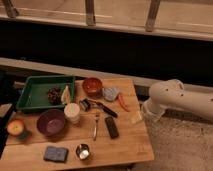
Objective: Stack cups into tray
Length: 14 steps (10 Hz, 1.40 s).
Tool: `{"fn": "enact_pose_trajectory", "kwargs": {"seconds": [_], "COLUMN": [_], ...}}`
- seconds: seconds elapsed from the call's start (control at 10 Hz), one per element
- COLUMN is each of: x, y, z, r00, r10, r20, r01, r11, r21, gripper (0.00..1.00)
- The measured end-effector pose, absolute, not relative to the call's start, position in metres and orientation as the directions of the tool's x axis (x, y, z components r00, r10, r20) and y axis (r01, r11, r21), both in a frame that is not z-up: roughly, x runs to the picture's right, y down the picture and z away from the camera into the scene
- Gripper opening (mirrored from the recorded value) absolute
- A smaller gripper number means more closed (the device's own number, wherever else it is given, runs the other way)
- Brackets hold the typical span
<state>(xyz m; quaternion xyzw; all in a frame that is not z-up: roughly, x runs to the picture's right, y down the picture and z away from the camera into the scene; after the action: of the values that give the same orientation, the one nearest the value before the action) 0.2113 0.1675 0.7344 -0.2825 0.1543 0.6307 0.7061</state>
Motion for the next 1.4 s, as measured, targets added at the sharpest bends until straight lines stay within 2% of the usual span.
{"fn": "enact_pose_trajectory", "kwargs": {"seconds": [0.4,0.7,1.1,1.4], "x": [0.211,0.177,0.062,-0.011], "y": [0.169,0.162,0.152,0.178], "z": [0.735,0.739,0.731,0.709], "r00": [0.169,0.226,0.369,0.503], "r10": [0.797,0.778,0.757,0.706], "r20": [-0.581,-0.586,-0.539,-0.498], "r01": [-0.979,-0.972,-0.929,-0.863], "r11": [0.067,0.136,0.276,0.377], "r21": [-0.193,-0.193,-0.249,-0.337], "gripper": [0.76,0.76,0.76,0.76]}}
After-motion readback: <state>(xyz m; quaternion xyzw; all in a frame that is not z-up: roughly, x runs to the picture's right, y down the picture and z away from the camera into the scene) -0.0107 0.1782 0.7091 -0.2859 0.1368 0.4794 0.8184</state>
